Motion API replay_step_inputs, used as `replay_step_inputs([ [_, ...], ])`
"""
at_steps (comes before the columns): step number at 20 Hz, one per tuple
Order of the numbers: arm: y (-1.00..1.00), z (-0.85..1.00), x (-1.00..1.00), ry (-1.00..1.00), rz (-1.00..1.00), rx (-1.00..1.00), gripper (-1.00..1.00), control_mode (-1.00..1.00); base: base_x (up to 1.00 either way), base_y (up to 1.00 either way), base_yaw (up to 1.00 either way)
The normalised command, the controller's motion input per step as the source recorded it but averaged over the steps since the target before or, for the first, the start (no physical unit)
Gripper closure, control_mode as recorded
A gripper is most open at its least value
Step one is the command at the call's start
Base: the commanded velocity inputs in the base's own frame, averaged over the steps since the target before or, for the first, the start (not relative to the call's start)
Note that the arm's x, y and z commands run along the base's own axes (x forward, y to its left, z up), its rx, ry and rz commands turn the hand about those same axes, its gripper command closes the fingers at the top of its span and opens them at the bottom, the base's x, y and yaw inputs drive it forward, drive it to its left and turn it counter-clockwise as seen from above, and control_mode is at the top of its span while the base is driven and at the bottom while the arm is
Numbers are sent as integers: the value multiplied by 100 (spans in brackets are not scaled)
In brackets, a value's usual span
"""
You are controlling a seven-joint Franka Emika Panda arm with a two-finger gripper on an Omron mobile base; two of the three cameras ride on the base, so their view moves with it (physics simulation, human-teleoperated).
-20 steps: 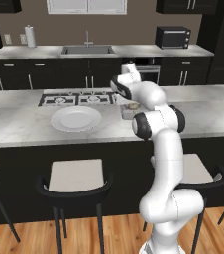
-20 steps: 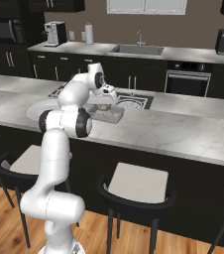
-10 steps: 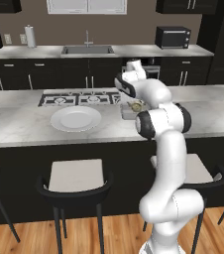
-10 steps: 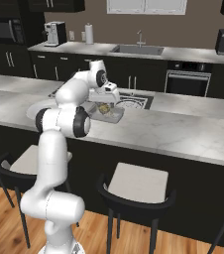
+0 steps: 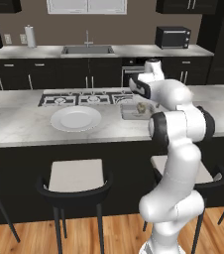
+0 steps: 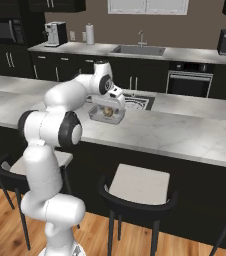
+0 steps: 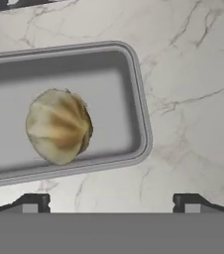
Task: Place two dumplings into each of the tupperware containers and then place the containers in the fridge.
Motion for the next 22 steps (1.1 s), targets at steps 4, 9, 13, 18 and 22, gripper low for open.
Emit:
replay_step_inputs([
  [4, 0, 3, -62, -13, -5, 0, -100, -100, 0, 0, 0],
  [9, -12, 19, -20, -11, -11, 2, -100, -100, 0, 0, 0],
  [13, -9, 21, 17, -7, -15, 2, -100, -100, 0, 0, 0],
  [18, 28, 11, 13, -4, -28, 0, -100, -100, 0, 0, 0],
  [22, 42, -1, 4, 7, -37, 4, -100, -100, 0, 0, 0],
])
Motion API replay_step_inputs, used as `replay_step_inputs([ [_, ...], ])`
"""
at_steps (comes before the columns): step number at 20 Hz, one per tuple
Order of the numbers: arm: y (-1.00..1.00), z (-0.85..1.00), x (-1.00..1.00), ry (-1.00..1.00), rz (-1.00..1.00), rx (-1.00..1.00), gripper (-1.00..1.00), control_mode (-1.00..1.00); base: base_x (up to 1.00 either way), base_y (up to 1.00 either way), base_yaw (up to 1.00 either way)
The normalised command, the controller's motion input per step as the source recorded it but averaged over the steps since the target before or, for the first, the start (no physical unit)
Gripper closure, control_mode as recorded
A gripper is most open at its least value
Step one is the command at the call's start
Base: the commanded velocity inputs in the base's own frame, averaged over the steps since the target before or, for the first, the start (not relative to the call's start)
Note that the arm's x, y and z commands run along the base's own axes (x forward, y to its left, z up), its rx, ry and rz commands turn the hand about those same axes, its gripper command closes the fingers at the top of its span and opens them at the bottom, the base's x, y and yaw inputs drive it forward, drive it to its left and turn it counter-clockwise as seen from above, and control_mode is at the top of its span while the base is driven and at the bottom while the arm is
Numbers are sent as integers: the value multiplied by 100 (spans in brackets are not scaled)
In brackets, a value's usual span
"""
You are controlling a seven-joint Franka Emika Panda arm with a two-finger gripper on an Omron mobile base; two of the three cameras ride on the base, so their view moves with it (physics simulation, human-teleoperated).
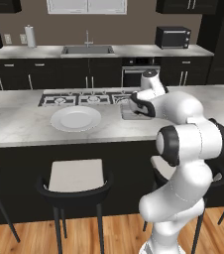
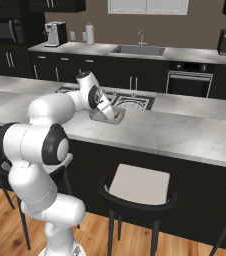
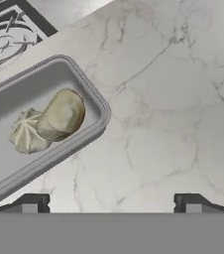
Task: Place two dumplings into each of the tupperware containers and then place the containers in the fridge.
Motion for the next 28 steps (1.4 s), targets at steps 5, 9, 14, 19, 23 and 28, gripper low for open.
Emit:
replay_step_inputs([
  [5, 44, -7, 19, 6, -32, 7, -100, -100, 0, 0, 0],
  [9, 37, -26, 31, 0, -28, 9, -100, -100, 0, 0, 0],
  [14, 13, -44, 33, -2, -16, 13, -100, -100, 0, 0, 0],
  [19, 0, -24, 36, -10, -4, 18, -100, -100, 0, 0, 0],
  [23, 0, -3, 40, -8, 0, 15, -100, -100, 0, 0, 0],
  [28, -1, -4, -8, -10, 0, 11, -100, -100, 0, 0, 0],
])
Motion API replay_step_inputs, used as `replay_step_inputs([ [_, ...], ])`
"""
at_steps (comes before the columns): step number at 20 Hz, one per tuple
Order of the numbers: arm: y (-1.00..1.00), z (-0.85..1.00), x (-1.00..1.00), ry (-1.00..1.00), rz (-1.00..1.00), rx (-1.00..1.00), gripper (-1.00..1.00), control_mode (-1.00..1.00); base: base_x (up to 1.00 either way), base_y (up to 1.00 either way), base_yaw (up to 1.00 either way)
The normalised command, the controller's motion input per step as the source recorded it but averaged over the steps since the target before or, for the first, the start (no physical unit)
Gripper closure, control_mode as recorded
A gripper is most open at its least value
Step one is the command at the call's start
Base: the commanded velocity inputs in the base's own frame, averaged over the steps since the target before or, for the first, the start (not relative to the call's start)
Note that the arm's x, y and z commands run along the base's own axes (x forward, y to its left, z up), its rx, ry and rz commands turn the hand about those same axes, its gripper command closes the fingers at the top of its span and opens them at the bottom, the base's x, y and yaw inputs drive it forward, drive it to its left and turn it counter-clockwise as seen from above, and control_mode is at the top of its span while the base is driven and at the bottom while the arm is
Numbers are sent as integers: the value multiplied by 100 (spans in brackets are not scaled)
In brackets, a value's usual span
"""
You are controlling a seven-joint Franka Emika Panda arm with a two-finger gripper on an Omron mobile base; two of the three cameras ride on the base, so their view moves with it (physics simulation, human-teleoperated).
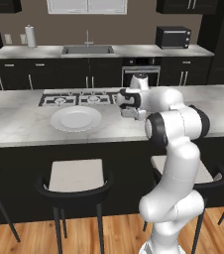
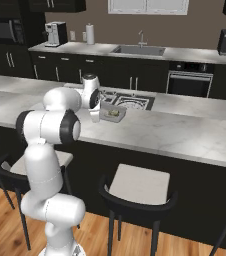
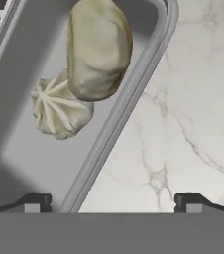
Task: Place two dumplings into each of the tupperware containers and then place the containers in the fridge.
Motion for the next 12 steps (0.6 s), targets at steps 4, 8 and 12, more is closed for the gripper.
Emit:
replay_step_inputs([
  [4, -3, -19, -4, -2, -1, 7, -100, -100, 0, 0, 0],
  [8, 0, -48, 5, 0, -3, 2, -100, -100, 0, 0, 0],
  [12, 0, -43, 30, 1, -3, 1, -100, -100, 0, 0, 0],
])
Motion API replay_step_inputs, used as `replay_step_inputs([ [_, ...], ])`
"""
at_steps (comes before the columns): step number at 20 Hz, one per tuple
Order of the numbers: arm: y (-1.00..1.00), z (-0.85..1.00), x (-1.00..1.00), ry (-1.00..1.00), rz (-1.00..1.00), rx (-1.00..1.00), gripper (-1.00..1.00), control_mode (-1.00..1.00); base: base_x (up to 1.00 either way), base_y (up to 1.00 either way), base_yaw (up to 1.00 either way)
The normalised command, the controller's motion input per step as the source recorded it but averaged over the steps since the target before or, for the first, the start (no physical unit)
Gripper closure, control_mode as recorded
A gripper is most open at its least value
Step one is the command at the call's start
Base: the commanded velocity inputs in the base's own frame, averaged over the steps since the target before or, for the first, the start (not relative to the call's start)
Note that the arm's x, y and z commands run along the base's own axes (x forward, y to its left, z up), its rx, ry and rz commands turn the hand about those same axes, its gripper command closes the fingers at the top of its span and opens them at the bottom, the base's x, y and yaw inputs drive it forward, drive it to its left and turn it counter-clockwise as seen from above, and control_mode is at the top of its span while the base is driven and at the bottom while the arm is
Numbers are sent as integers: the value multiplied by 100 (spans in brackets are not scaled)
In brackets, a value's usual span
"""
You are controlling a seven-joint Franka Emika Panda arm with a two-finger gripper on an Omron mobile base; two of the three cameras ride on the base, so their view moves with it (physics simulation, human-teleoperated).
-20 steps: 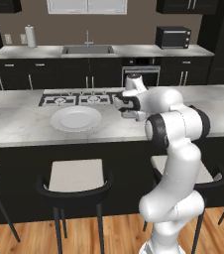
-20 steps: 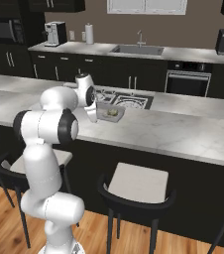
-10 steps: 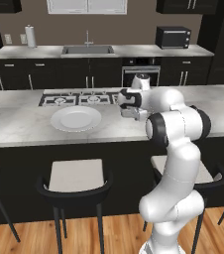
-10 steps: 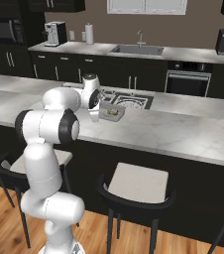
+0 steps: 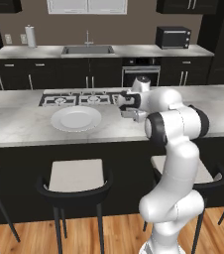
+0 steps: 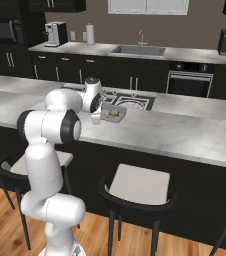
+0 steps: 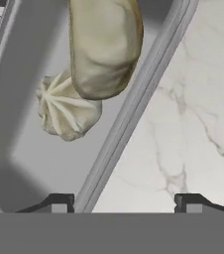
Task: Place two dumplings into each of the tupperware containers and then place the containers in the fridge.
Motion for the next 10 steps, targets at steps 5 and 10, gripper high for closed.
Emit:
replay_step_inputs([
  [5, 0, -74, 27, 11, -3, 0, -100, -100, 0, 0, 0],
  [10, 0, -100, 9, 16, -4, -3, -100, -100, 0, 0, 0],
])
